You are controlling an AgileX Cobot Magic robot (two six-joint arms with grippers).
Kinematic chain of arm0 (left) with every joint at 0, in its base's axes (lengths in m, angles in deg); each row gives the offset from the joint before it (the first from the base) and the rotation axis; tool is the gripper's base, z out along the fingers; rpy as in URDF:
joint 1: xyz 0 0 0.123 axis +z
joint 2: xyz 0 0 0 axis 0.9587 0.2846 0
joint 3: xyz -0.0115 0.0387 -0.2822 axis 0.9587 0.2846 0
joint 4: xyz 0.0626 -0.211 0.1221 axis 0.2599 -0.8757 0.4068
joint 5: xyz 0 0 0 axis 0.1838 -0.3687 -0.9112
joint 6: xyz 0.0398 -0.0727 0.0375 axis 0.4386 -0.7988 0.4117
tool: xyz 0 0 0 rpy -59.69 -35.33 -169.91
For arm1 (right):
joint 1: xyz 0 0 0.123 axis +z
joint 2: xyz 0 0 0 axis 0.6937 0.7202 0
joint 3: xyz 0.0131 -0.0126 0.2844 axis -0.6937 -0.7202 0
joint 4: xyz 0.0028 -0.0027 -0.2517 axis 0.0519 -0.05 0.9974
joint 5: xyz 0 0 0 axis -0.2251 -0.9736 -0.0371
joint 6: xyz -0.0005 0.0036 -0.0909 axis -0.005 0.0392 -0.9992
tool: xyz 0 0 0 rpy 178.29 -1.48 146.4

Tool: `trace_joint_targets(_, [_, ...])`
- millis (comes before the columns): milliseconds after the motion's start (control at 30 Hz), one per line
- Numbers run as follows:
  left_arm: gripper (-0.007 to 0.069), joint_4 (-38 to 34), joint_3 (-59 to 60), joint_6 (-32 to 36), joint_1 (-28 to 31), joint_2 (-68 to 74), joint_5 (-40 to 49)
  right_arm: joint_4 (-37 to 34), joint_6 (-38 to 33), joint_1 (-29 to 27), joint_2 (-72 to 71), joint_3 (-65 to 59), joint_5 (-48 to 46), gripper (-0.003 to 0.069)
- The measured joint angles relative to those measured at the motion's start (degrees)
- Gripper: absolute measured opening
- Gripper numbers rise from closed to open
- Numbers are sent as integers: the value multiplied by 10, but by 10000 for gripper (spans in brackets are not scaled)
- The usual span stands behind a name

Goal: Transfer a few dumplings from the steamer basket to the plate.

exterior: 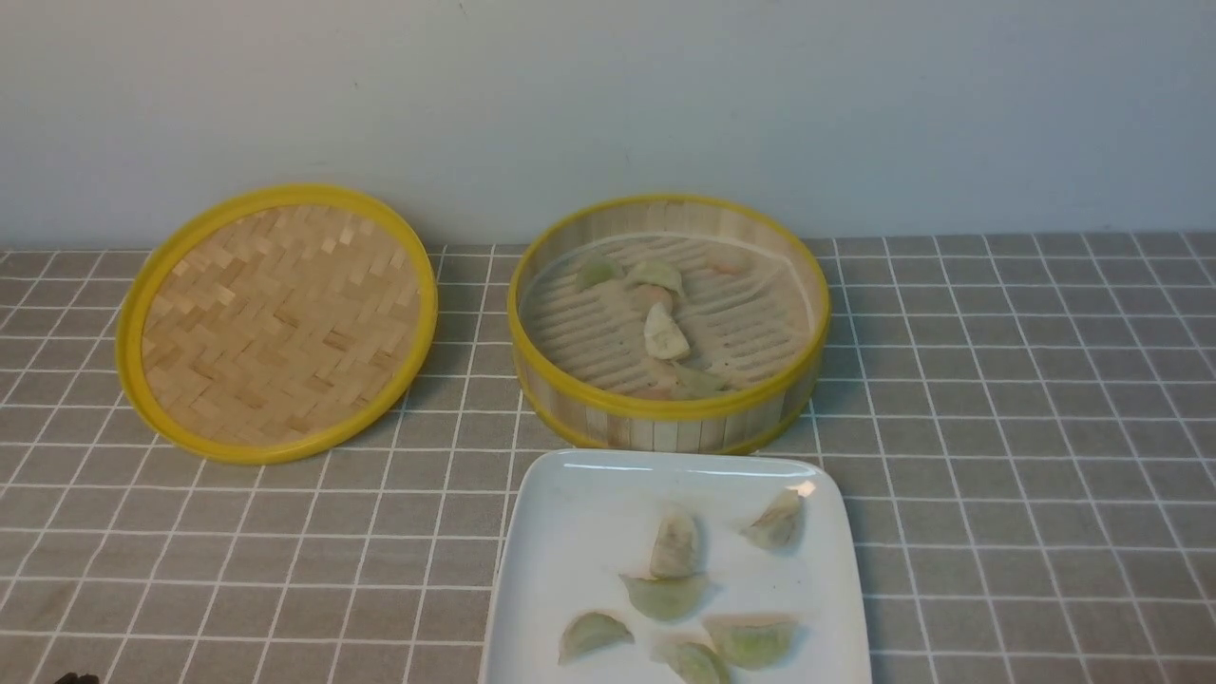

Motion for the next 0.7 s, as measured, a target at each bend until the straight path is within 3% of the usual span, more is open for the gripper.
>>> trace_joint_targets(700, [-5, 0, 0, 0, 0, 0, 0, 0, 4, 0, 0, 0, 0, -15])
